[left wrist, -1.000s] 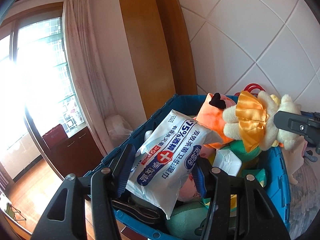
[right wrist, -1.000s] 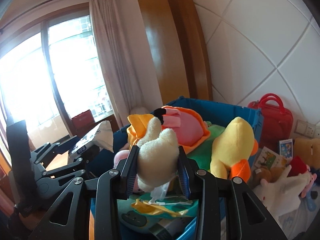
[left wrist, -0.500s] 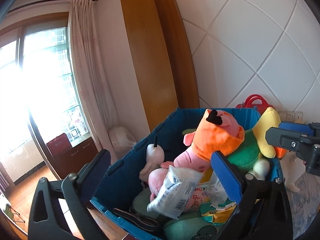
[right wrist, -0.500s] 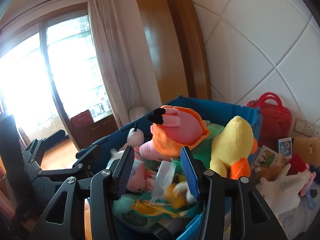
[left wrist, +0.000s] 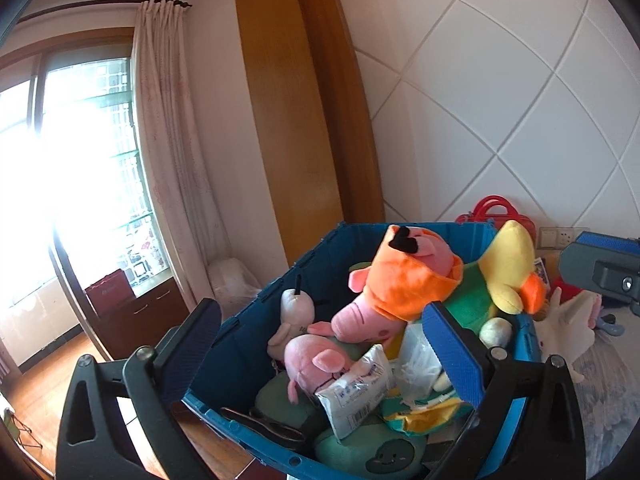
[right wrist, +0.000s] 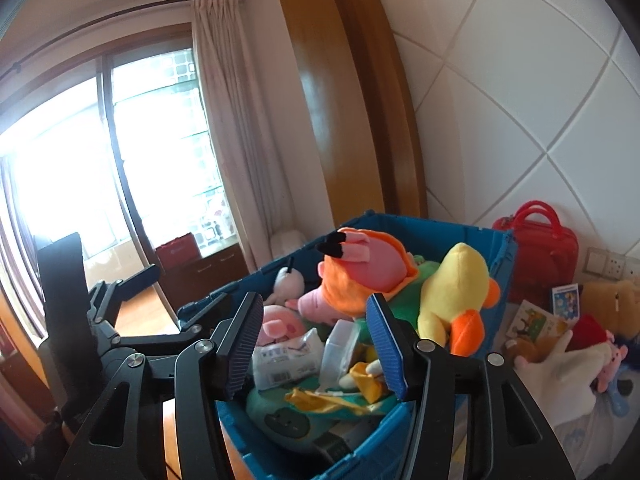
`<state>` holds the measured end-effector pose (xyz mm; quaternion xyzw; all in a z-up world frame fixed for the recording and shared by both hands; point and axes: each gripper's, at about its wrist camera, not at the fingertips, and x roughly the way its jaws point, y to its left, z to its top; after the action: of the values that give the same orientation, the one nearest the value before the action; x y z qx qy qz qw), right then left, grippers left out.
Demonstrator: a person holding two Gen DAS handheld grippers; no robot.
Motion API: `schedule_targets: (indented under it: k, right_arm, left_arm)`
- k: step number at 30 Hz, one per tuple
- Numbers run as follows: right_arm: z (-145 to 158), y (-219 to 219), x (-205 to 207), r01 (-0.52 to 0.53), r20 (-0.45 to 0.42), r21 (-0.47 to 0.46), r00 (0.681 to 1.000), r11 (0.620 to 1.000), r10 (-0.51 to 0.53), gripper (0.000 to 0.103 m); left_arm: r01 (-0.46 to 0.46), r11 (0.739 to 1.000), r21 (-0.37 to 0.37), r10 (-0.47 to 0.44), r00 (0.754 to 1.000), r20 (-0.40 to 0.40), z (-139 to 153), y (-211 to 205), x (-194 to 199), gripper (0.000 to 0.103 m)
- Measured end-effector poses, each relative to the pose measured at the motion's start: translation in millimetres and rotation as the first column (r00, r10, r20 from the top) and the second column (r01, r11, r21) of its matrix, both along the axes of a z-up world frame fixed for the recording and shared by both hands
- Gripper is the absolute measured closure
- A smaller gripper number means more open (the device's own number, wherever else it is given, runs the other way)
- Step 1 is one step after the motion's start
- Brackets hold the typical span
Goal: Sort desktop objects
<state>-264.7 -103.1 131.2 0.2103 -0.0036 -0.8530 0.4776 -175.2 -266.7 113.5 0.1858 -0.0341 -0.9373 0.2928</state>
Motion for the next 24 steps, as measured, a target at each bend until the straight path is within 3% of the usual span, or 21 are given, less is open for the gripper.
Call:
schedule_targets:
  k: [8, 13, 18, 24]
  right_arm:
    - [1.8, 17.4, 10.4, 0.025, -0.006, -0.004, 1.0, 1.0, -0.025, 0.045]
    - [2.5, 25.3, 14.7, 0.04, -0.006, -0.006, 0.999, 0.999, -0.04, 0.045]
    - [6.2, 31.7, 22.2, 0.048, -0.021, -0.012, 0.999, 0.999, -0.048, 0.044]
    - [2.2, 44.0, 34.8, 0.057, -0.027, -0.02, 0.998, 0.998, -0.058, 0.038]
  left_arm:
    - [-0.008, 0.999, 0.047, 0.011, 0.999, -0.049, 9.1, 7.0, 15.0, 0.0]
    - [-0.006, 1.0, 0.014, 0.008, 0.996, -0.092, 13.5, 21.1, 23.0, 0.0]
    - [0.049, 0.998, 0.044, -0.042, 0.989, -0.141, 20.1, 28.3, 31.6, 0.0]
    - [0.089, 0.995, 0.032, -0.084, 0.986, -0.141, 17.2, 39.4, 34.8, 0.0]
